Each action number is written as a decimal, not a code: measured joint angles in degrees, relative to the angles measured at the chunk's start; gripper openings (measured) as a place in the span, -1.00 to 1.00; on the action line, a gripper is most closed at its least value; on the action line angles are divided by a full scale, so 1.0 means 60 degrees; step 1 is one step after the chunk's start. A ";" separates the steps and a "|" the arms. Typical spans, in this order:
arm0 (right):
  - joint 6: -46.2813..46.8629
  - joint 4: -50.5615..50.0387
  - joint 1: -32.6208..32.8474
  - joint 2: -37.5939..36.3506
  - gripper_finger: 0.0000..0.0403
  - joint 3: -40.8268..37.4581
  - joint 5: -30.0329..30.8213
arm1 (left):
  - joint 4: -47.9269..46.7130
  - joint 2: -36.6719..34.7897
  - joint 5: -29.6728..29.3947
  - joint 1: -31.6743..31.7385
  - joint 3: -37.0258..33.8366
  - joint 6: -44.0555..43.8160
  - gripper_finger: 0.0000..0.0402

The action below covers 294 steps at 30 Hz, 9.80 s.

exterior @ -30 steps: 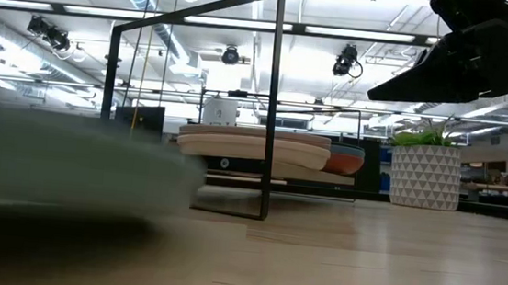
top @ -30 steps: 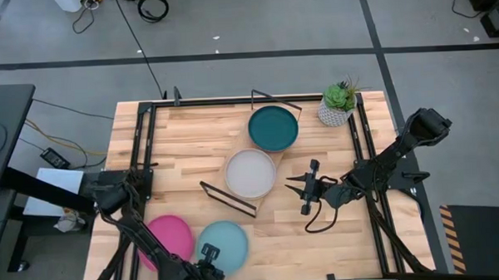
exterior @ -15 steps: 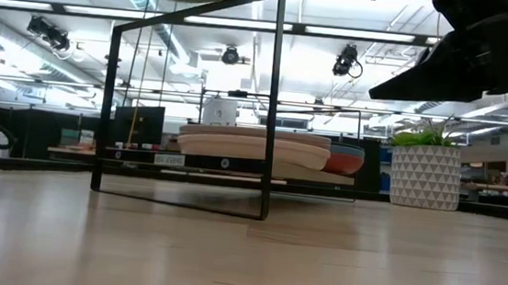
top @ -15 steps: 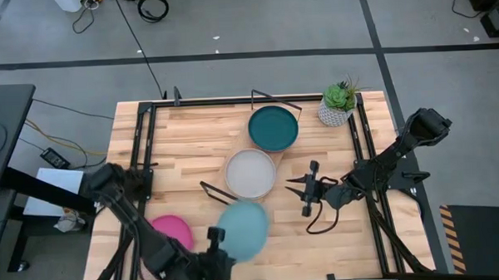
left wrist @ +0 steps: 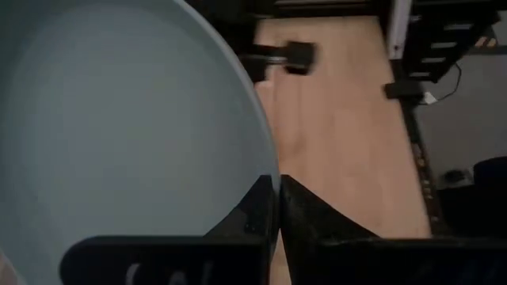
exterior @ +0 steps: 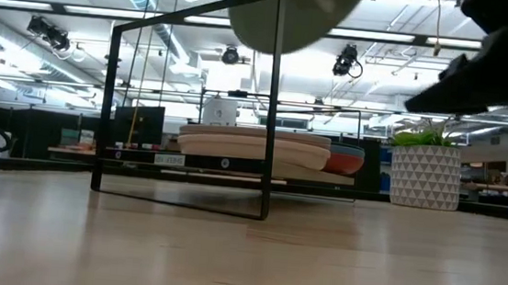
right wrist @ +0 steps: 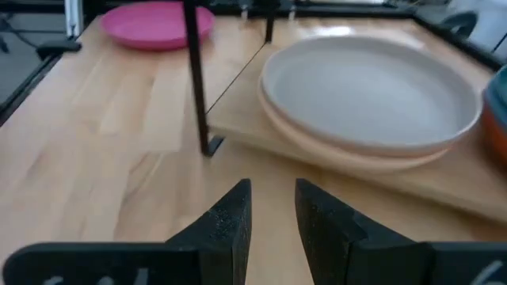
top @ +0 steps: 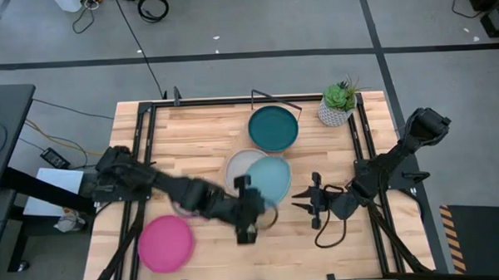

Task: Place and stack plates onto a shelf
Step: Stack the dark grey plate on top of the grey plate on the shelf, then stack the pink plate on top of the dark blue plate on the shelf, then return to Home Position

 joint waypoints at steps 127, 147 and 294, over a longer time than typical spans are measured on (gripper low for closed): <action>-0.3147 0.2639 0.0319 0.0053 -0.48 0.0000 0.0732 | -0.0986 -0.0385 0.0951 -0.3085 0.2701 -0.3317 -0.93; 0.0323 0.0414 0.1098 0.0046 -0.48 0.0000 0.0759 | -0.4523 0.1595 0.0488 0.3431 0.3285 0.0938 -0.93; -0.2376 -0.3887 -0.2260 -1.3013 -0.48 -0.3621 -0.1569 | 1.1517 -1.2768 0.1793 0.4776 -1.7169 0.2033 -0.75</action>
